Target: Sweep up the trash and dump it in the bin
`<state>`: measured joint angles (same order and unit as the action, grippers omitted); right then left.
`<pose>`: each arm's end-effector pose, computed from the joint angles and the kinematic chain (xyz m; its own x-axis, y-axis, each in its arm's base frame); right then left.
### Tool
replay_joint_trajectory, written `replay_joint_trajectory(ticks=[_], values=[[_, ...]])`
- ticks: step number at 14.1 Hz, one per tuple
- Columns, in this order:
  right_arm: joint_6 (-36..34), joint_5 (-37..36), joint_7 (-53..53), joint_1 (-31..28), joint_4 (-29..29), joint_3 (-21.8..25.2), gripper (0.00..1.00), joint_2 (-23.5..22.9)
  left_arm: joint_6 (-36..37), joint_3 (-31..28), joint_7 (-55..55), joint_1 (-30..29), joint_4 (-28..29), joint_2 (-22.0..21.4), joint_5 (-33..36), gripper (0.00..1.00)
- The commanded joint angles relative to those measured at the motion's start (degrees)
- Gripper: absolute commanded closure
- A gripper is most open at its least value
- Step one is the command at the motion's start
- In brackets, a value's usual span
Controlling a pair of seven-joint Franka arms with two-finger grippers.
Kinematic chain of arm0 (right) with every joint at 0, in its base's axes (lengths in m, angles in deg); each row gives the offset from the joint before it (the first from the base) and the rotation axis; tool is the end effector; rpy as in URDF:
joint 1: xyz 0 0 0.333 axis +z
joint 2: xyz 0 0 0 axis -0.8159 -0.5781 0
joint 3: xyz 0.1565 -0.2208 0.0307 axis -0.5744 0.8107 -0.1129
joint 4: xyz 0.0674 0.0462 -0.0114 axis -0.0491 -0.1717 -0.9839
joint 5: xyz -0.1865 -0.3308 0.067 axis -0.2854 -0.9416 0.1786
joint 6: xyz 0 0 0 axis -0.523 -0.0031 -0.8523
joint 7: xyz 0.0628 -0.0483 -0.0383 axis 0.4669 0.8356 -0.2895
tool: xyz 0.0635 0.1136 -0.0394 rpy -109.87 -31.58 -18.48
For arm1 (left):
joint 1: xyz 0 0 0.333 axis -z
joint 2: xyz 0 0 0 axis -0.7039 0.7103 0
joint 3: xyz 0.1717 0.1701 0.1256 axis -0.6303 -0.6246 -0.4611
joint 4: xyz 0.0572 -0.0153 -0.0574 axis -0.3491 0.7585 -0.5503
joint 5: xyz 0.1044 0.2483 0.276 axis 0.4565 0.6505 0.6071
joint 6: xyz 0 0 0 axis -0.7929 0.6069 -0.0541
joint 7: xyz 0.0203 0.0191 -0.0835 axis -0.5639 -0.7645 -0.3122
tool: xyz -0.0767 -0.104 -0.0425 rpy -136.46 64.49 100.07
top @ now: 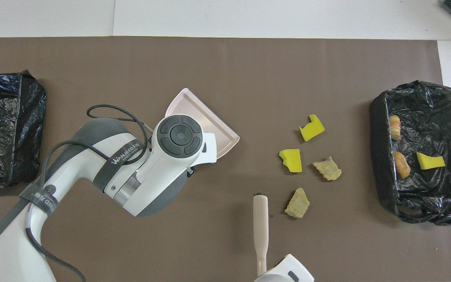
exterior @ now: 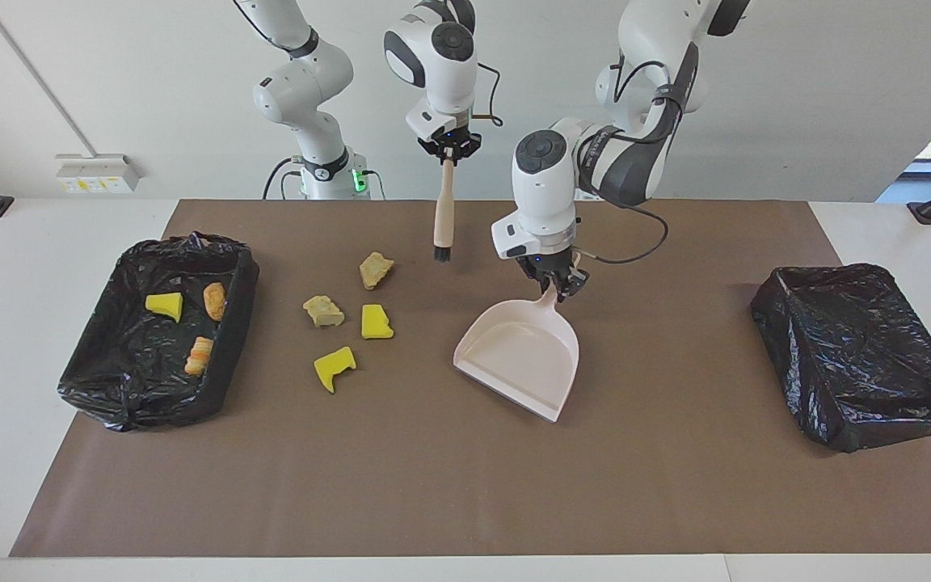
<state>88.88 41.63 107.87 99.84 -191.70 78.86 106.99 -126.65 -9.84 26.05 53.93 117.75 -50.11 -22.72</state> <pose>0.2464 0.3092 0.3694 0.9570 -0.0716 -0.2812 -0.0523 -0.9958 0.0754 0.4806 -0.3228 0.3502 0.6644 -0.7307 -0.1572 -0.7473 -0.6461 -0.1551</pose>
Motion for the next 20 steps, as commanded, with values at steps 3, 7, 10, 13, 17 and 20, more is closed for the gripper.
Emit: replay_joint_trajectory(ticks=[3, 7, 10, 13, 17, 20], values=[[-5.6, -10.1, -14.7, -14.5, -1.0, -0.5, 1.0, 3.8, 2.3, 1.9, 18.2, 0.0, 2.0, -1.6, -4.2, 0.94], [-2.5, -23.9, -29.8, -26.4, -1.4, -0.6, 1.0, 1.7, -2.1, 6.0, 23.3, 0.2, 5.7, -0.8, -4.3, 1.0], [3.7, -28.2, -36.9, -34.7, -1.4, -0.7, 1.0, -2.5, -5.2, 7.7, 26.8, 0.3, 9.2, -2.8, -4.3, 1.0], [8.1, -33.2, -36.6, -36.0, -0.1, -0.6, 1.0, -9.2, -5.6, 7.7, 26.7, 0.3, 10.0, -3.3, -4.4, 1.0], [12.3, -33.5, -33.3, -36.2, 2.3, -0.9, 1.0, -15.2, -5.9, 8.5, 26.6, 0.8, 13.7, -6.5, -4.3, 1.0], [13.0, -31.3, -35.0, -36.3, 2.3, -0.9, 1.0, -17.7, -5.5, 8.6, 25.8, 0.8, 13.8, -6.5, -4.4, 1.0]])
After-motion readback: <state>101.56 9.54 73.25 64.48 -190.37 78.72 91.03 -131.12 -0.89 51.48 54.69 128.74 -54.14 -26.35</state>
